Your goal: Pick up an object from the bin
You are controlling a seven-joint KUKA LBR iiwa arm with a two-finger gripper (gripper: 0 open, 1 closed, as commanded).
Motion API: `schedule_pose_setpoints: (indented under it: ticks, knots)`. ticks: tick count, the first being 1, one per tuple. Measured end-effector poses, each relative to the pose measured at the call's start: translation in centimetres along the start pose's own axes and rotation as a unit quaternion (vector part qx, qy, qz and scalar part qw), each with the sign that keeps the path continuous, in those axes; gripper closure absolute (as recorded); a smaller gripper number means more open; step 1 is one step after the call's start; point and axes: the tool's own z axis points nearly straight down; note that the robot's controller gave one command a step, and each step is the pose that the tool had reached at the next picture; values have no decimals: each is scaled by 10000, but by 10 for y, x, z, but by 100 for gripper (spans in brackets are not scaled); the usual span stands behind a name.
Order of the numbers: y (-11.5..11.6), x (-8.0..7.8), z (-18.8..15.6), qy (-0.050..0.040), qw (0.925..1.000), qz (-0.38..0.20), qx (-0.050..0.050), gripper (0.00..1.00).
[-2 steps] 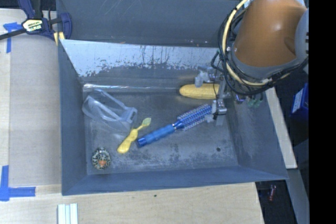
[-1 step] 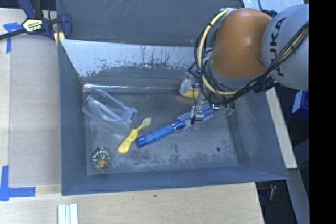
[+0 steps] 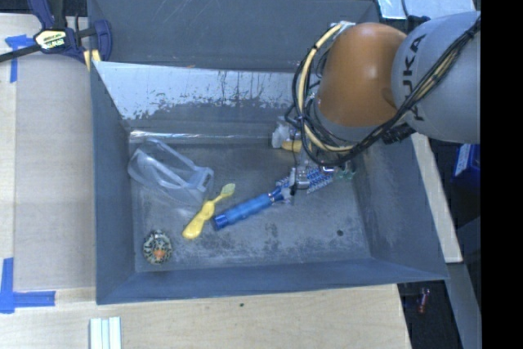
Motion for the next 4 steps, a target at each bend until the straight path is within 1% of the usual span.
schedule_pose_setpoints:
  ticks: [1,2,3,4]
  knots:
    - [-4,89,65,68,9985,-542,-19,100]
    - [-4,89,64,68,9985,-544,-19,100]
    - [3,88,-14,88,9977,-669,-21,100]
    - [6,88,-29,72,9978,-658,-21,100]
